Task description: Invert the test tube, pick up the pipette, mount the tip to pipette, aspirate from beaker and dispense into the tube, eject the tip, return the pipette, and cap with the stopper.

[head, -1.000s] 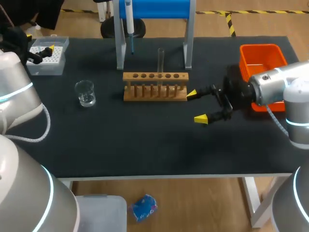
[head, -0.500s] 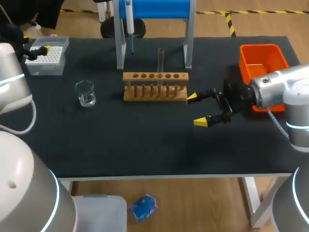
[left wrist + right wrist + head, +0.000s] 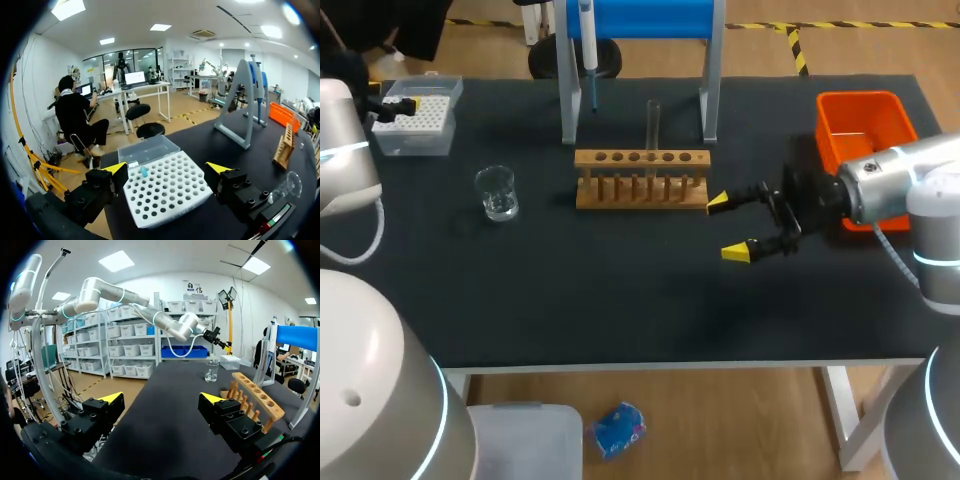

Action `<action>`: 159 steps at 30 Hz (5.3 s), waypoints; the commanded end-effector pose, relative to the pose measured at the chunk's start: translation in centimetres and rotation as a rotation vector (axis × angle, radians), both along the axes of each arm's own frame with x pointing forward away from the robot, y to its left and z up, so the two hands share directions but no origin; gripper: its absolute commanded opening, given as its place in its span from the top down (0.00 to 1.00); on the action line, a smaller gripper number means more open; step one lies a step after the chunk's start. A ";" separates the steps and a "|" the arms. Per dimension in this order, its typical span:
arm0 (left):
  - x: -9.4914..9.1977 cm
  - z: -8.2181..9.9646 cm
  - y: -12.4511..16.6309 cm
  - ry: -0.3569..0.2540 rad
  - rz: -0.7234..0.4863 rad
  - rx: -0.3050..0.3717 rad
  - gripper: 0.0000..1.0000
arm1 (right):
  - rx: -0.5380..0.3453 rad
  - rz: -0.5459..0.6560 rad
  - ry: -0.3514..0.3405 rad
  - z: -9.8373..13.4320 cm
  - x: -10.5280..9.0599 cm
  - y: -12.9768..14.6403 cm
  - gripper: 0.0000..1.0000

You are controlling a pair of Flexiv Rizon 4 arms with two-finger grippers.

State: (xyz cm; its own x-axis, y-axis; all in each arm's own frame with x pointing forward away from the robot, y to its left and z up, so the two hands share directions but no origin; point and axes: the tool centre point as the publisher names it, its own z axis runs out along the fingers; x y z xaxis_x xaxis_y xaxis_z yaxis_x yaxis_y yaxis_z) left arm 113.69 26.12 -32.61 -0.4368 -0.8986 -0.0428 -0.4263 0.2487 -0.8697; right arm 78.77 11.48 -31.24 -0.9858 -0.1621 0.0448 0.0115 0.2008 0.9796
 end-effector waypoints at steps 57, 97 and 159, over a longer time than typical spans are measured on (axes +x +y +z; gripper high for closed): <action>4.9 -4.0 1.7 -0.009 0.070 -0.025 0.62 | -0.001 -0.002 -0.001 0.0 -0.1 0.0 0.00; 4.8 -4.3 1.9 -0.032 0.046 -0.007 0.89 | -0.001 -0.002 -0.001 0.0 -0.1 0.0 0.00; -1.4 9.9 -2.6 -0.142 -0.218 0.021 1.00 | -0.001 -0.002 -0.001 0.0 -0.1 0.0 0.00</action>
State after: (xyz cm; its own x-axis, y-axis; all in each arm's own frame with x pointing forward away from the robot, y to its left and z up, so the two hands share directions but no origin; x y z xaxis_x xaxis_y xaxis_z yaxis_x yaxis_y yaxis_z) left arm 115.68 22.88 -25.23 -0.5549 -0.8179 -0.1523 -0.2244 0.3234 -0.9193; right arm 78.79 11.50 -31.25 -0.9857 -0.1622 0.0452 0.0120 0.2002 0.9797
